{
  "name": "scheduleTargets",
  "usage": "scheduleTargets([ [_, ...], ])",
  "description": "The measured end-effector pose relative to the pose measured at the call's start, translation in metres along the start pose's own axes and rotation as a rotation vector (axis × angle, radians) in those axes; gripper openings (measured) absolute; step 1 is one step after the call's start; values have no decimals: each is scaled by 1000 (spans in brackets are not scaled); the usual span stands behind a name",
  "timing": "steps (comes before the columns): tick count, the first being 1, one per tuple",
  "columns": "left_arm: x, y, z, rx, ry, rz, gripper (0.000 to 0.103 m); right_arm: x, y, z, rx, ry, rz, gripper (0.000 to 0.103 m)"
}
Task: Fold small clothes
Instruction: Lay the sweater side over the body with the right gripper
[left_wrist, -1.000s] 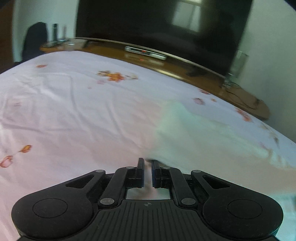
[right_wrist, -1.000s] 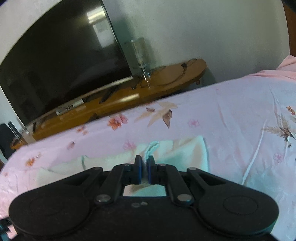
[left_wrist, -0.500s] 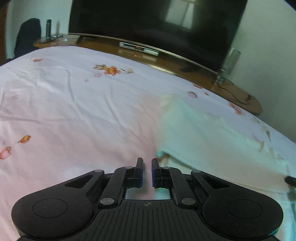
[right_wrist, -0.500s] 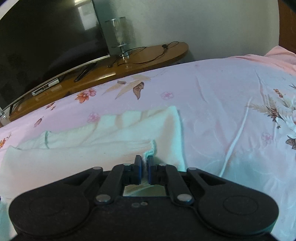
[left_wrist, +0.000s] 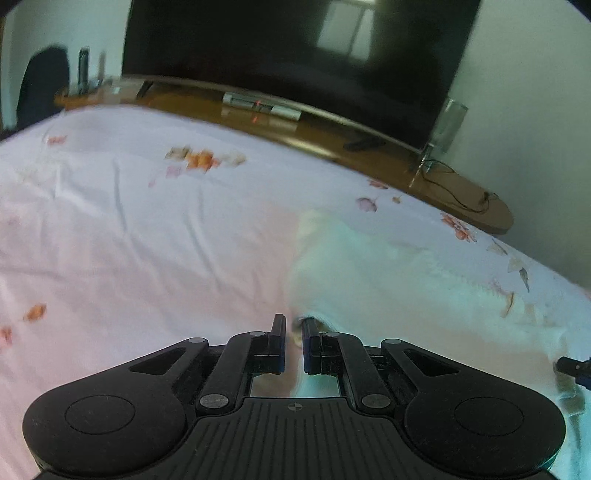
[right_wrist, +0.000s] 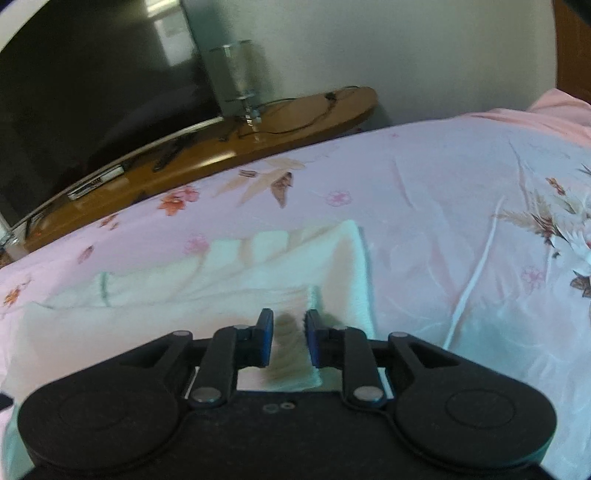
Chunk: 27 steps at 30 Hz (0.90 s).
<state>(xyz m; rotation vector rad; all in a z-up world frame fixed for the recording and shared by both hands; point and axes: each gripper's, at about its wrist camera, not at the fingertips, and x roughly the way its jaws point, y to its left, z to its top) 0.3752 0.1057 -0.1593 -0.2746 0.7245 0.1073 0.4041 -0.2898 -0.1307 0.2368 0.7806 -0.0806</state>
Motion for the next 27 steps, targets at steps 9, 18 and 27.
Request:
scheduleTargets([
  [9, 12, 14, -11, 16, 33, 115, 6, 5, -4, -6, -66, 25, 22, 5],
  [18, -15, 30, 15, -27, 66, 6, 7, 0, -20, 8, 34, 34, 104, 27],
  [27, 62, 10, 53, -152, 194, -48, 7, 11, -10, 9, -47, -11, 32, 5],
])
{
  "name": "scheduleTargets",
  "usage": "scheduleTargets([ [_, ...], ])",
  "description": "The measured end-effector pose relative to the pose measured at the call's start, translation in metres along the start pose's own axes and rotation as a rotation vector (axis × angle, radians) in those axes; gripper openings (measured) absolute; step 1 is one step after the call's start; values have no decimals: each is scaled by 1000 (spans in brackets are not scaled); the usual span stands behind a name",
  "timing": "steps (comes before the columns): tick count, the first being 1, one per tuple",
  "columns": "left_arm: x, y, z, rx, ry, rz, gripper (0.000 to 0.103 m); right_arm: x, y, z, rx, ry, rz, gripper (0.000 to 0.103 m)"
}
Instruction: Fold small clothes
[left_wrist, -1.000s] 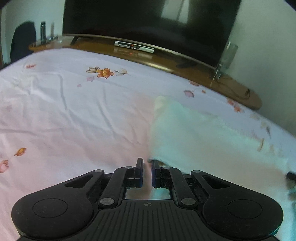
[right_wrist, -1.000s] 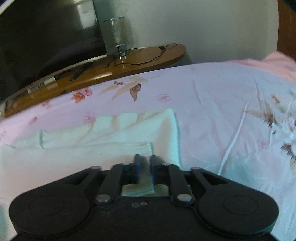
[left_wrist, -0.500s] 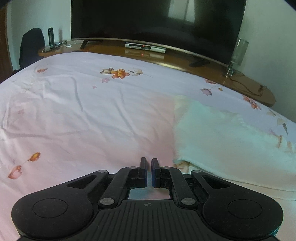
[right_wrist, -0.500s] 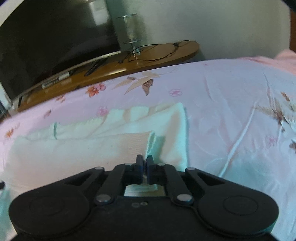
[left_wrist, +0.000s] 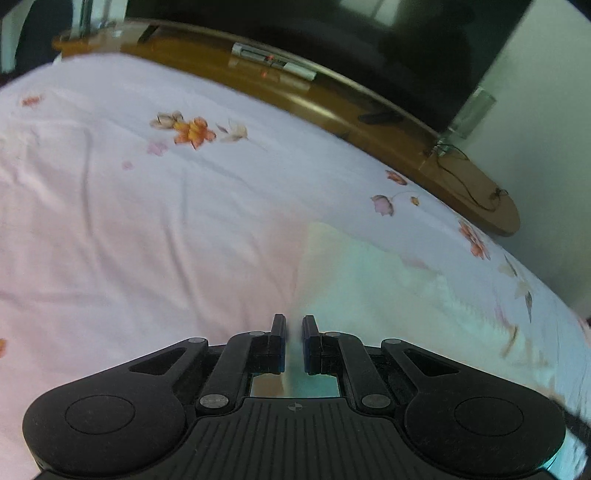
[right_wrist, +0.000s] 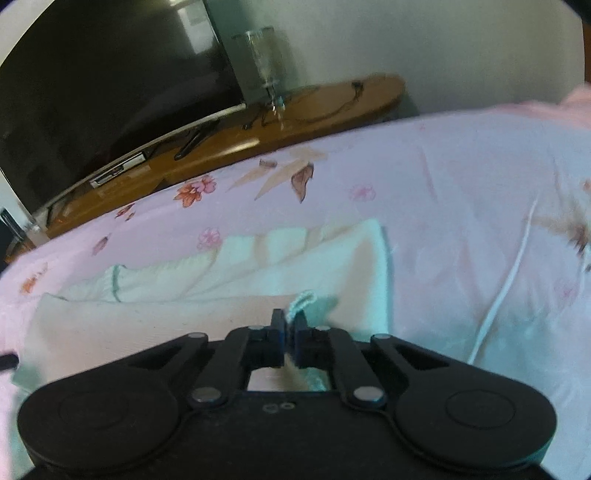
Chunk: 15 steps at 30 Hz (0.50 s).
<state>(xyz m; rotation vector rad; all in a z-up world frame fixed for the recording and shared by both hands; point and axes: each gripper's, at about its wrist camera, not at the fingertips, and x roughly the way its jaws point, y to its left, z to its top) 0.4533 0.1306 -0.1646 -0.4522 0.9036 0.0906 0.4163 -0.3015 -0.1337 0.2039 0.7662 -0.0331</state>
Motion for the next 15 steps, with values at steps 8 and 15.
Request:
scheduleTargets([
  [8, 28, -13, 17, -18, -27, -80, 81, 5, -13, -3, -1, 1, -37, 6],
  [15, 43, -10, 21, -63, -67, -51, 14, 7, -21, -4, 36, 3, 5, 7],
])
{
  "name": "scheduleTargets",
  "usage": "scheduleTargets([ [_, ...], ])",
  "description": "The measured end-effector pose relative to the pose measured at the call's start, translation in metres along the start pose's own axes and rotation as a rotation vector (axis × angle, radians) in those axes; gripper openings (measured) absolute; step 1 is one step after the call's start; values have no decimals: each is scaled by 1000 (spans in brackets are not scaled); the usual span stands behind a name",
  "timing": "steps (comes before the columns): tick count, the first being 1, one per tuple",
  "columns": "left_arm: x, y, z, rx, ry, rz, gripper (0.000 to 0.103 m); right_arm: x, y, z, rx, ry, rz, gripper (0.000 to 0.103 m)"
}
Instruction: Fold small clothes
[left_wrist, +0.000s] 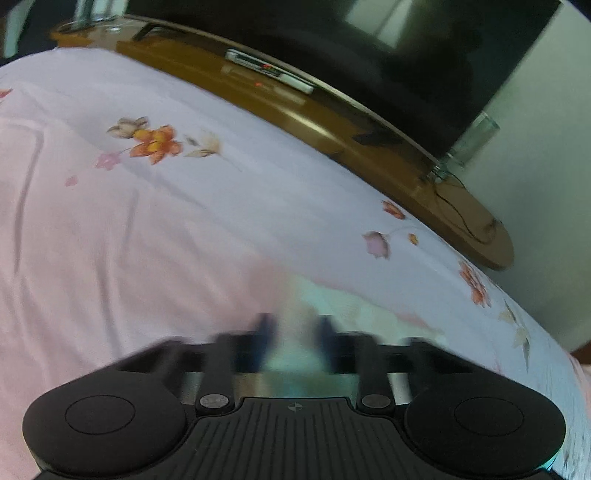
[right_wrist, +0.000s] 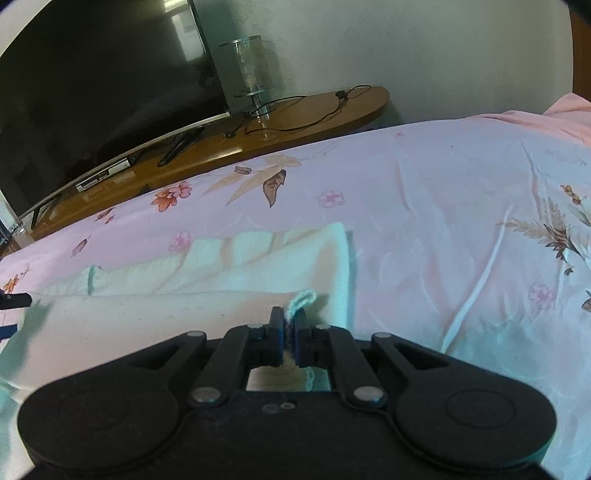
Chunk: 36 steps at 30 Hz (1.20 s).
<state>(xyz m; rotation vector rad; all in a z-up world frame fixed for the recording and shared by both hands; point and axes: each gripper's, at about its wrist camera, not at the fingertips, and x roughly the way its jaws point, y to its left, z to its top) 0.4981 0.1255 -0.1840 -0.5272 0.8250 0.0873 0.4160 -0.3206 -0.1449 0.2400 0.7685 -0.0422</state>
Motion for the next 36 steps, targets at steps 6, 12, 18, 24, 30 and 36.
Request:
scheduleTargets([
  [6, -3, 3, -3, 137, -50, 20, 11, 2, 8, -4, -63, -21, -64, 12],
  [12, -66, 0, -24, 199, -101, 1, 11, -32, 17, 2, -60, -86, -22, 18],
  [18, -73, -1, -70, 291, -42, 19, 13, -38, 38, -20, -119, -9, 21, 18],
  [24, -79, -10, -75, 315, -51, 91, 14, -23, 38, -24, -154, 46, -43, 12],
  [30, -107, -15, -86, 364, -17, 141, 14, -64, 32, -25, -51, 28, 14, 21],
  [36, -162, -7, -106, 435, 6, 129, 14, -136, 23, -47, -17, -19, 23, 24],
])
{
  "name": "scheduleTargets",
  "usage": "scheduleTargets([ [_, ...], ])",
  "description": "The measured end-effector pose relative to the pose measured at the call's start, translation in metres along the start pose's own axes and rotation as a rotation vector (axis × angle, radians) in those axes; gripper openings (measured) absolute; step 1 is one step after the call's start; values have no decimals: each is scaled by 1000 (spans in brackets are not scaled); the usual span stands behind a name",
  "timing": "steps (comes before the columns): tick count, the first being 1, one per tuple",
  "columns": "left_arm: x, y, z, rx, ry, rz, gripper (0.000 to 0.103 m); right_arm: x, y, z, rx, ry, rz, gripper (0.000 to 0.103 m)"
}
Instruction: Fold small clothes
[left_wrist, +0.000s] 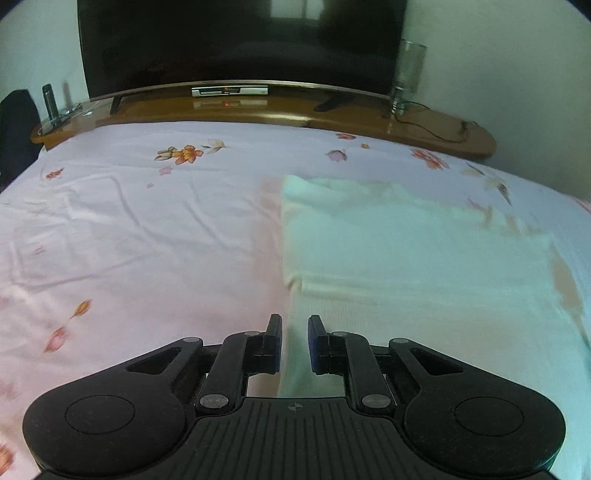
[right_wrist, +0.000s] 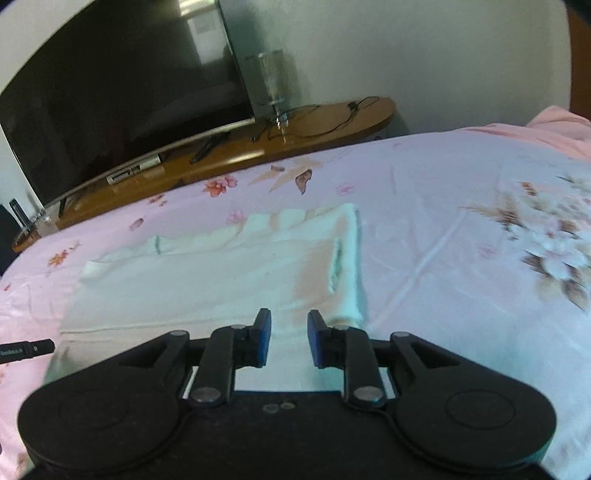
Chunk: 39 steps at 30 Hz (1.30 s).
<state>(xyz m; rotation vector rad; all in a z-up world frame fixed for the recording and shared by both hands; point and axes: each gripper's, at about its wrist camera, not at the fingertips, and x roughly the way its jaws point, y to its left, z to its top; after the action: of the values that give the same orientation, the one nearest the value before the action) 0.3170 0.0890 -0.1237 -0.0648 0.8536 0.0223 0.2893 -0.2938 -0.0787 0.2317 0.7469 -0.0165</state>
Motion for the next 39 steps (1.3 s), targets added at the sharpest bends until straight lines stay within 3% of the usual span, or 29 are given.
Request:
scheduleTargets([
  [5, -59, 19, -41, 46, 14, -53, 16, -74, -7, -34, 22, -21, -11, 29],
  [7, -79, 31, -61, 39, 23, -69, 45, -101, -11, -52, 33, -21, -23, 35],
  [8, -88, 37, -69, 32, 22, -74, 80, -114, -12, -60, 37, -18, -31, 36],
  [9, -99, 44, -81, 19, 4, -76, 91, -124, -13, -69, 41, -12, -36, 38],
  [11, -119, 54, -102, 17, -28, -86, 91, -141, -14, -88, 45, 10, -42, 39],
  [19, -149, 94, -172, -86, 101, -179, 91, -165, -9, -167, 60, 147, -41, 39],
  [20, -150, 97, -179, -102, 113, -188, 87, -170, -8, -176, 65, 158, -41, 39],
  [21, -152, 101, -187, -122, 127, -208, 74, -171, -8, -182, 70, 166, -42, 39],
  [24, -148, 107, -205, -174, 193, -267, 50, -180, -10, -198, 89, 177, -56, 39],
  [28, -149, 109, -218, -203, 213, -298, 38, -180, -16, -211, 134, 199, -63, 39],
  [30, -147, 108, -222, -226, 243, -333, 23, -179, -18, -216, 139, 208, -72, 40],
  [32, -144, 106, -225, -243, 278, -354, 18, -178, -20, -221, 153, 224, -65, 40],
  [36, -143, 103, -229, -268, 293, -381, 17, -177, -23, -225, 176, 235, -49, 40],
  [38, -140, 100, -230, -280, 323, -407, 6, -178, -23, -225, 189, 248, -23, 37],
  [39, -138, 100, -232, -290, 337, -419, 6, -177, -22, -226, 190, 259, -15, 35],
])
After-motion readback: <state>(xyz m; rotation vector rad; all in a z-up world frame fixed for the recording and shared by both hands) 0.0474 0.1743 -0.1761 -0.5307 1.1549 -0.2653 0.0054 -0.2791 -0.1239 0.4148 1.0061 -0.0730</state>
